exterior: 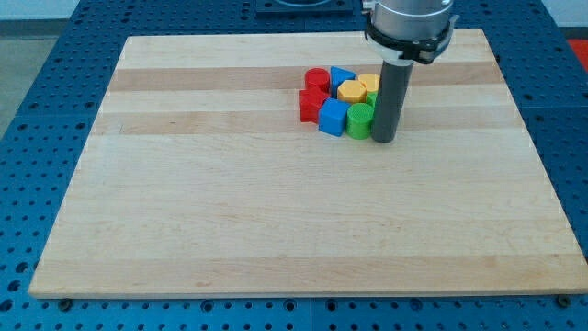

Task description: Move the green circle and blue cube to the top right of the board

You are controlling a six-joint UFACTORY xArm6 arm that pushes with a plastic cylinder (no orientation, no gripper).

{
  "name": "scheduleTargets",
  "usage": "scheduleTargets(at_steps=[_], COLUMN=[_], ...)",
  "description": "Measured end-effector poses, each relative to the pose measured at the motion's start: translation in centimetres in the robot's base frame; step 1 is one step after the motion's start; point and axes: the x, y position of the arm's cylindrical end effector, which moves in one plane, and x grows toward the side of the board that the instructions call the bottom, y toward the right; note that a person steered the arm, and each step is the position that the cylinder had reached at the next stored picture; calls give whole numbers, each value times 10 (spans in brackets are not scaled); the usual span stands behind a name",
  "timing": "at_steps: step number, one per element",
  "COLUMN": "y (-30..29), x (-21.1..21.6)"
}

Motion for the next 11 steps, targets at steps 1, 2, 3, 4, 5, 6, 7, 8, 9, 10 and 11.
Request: scheduleTargets(at_steps=[1, 2, 3, 4, 5, 6, 7, 8, 9, 10, 11], y=[0, 0, 0, -1, -10, -19, -30, -33, -33, -43, -67], x=[0, 0, 5, 5, 7, 16, 15, 0, -5, 8, 8])
